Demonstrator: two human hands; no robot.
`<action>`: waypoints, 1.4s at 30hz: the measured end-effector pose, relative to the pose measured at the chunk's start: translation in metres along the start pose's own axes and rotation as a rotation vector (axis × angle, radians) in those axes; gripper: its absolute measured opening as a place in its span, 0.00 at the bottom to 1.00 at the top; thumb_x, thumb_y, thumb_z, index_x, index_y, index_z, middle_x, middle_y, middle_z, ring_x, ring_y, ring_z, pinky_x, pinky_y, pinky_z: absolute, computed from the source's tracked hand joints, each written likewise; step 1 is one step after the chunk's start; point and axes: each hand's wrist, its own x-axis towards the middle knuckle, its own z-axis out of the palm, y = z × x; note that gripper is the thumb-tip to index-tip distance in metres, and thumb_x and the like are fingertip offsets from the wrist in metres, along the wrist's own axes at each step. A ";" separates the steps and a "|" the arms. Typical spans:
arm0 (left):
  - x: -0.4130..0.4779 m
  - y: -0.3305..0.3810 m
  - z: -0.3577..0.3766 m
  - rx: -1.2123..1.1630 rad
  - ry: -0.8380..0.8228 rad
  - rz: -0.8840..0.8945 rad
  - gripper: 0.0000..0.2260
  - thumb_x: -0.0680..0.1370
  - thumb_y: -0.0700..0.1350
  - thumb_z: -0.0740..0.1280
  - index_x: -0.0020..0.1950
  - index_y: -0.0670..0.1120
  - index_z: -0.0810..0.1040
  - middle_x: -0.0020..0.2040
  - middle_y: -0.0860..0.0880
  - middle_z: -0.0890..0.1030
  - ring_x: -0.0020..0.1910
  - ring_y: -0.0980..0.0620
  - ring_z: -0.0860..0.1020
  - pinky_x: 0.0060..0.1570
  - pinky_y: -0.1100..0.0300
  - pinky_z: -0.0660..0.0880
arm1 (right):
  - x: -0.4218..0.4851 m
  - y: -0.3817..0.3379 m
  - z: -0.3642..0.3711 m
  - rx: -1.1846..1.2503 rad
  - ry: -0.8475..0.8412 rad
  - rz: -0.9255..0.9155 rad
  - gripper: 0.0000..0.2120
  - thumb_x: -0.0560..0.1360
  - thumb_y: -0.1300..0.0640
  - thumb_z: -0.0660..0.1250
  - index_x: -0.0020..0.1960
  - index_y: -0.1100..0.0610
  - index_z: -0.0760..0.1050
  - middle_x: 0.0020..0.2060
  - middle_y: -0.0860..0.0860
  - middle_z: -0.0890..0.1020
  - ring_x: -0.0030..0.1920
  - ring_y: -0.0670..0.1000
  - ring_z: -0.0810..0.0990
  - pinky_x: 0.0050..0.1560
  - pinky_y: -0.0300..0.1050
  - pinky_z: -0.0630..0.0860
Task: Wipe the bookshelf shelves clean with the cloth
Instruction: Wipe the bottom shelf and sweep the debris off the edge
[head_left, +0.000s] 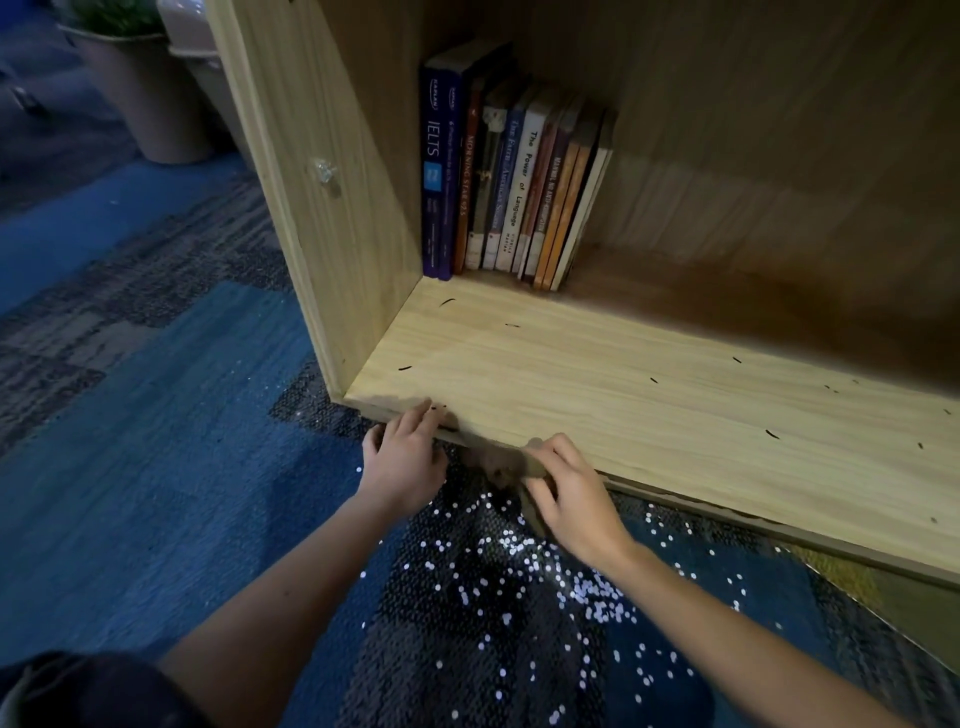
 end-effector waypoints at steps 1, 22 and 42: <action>0.000 0.000 -0.001 -0.005 -0.004 -0.013 0.26 0.79 0.45 0.58 0.75 0.51 0.55 0.77 0.51 0.53 0.75 0.49 0.55 0.72 0.45 0.47 | 0.002 -0.003 -0.001 0.021 0.000 0.005 0.12 0.77 0.60 0.62 0.60 0.59 0.74 0.47 0.47 0.71 0.47 0.44 0.71 0.52 0.32 0.65; -0.001 -0.005 -0.005 -0.033 0.039 -0.025 0.26 0.78 0.45 0.60 0.76 0.49 0.56 0.77 0.51 0.53 0.75 0.50 0.55 0.71 0.46 0.48 | 0.010 0.000 -0.028 0.108 -0.012 0.267 0.12 0.73 0.61 0.67 0.56 0.56 0.78 0.43 0.46 0.75 0.44 0.45 0.72 0.52 0.40 0.69; 0.012 -0.020 -0.004 -0.045 0.058 -0.102 0.29 0.78 0.47 0.62 0.76 0.48 0.54 0.76 0.51 0.54 0.74 0.50 0.56 0.70 0.47 0.50 | 0.071 -0.016 -0.010 -0.190 0.091 -0.065 0.17 0.74 0.61 0.65 0.62 0.57 0.74 0.51 0.53 0.72 0.53 0.51 0.70 0.57 0.46 0.70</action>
